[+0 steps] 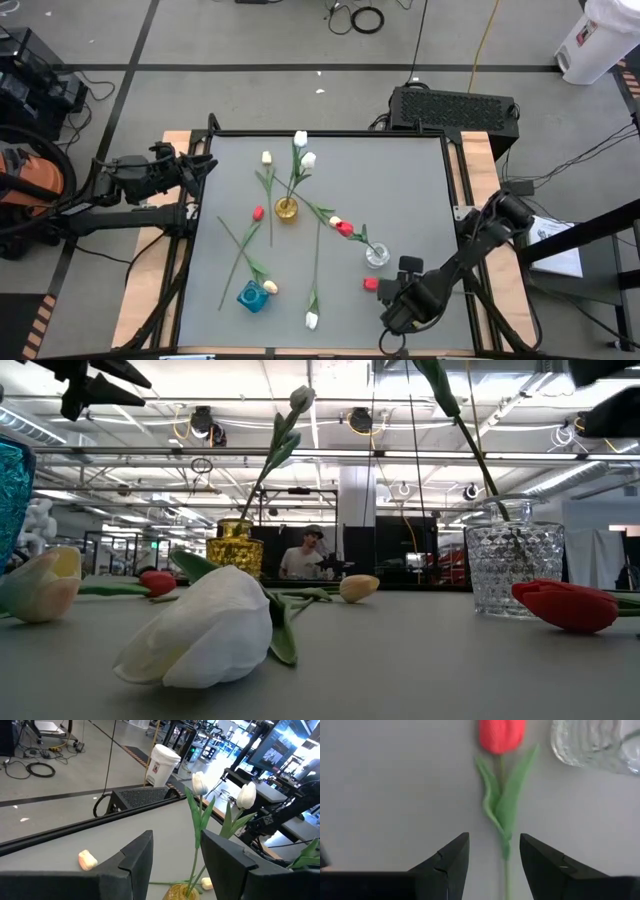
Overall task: Sort flowers into vase by color
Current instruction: Put the right red tulip into the transparent vase
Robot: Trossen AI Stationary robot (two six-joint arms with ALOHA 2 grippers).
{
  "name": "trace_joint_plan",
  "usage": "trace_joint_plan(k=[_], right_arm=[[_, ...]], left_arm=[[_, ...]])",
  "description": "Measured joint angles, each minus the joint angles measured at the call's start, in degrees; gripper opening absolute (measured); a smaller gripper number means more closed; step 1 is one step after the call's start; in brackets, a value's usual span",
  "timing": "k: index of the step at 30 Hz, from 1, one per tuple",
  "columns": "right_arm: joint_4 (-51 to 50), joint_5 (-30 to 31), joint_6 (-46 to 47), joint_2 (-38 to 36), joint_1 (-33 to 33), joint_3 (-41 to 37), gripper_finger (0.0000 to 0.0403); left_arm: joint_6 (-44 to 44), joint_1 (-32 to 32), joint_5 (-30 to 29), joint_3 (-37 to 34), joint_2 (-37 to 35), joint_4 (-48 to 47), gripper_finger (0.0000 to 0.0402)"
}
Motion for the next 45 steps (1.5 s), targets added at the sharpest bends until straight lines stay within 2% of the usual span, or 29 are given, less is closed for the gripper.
trace_joint_plan(k=[7,14,20,26,35,45], right_arm=[[2.46,-3.18,-0.24,-3.20,-0.61,-7.83,0.0167],[14.32,-4.30,0.27,-14.23,-0.61,-16.87,0.0167],[16.17,-5.14,0.76,-23.26,-0.61,-23.65,0.0167],[18.85,-8.22,1.92,-28.66,-0.63,-30.19,0.0167],[23.56,-6.97,1.48,-27.53,-0.63,-31.31,0.0167],[27.94,-7.01,2.29,-20.93,-0.63,-31.29,0.0167]], left_arm=[[0.03,0.00,0.20,0.00,0.01,0.01,0.0171],[0.04,0.00,0.22,0.00,0.00,0.01,0.0171],[0.03,0.00,0.20,0.00,0.00,0.01,0.0171],[-0.02,0.00,0.21,0.00,-0.01,0.01,0.0171],[-0.06,0.01,0.20,0.00,-0.01,0.01,0.0171],[-0.06,0.00,0.20,0.00,-0.02,0.02,0.0171]])
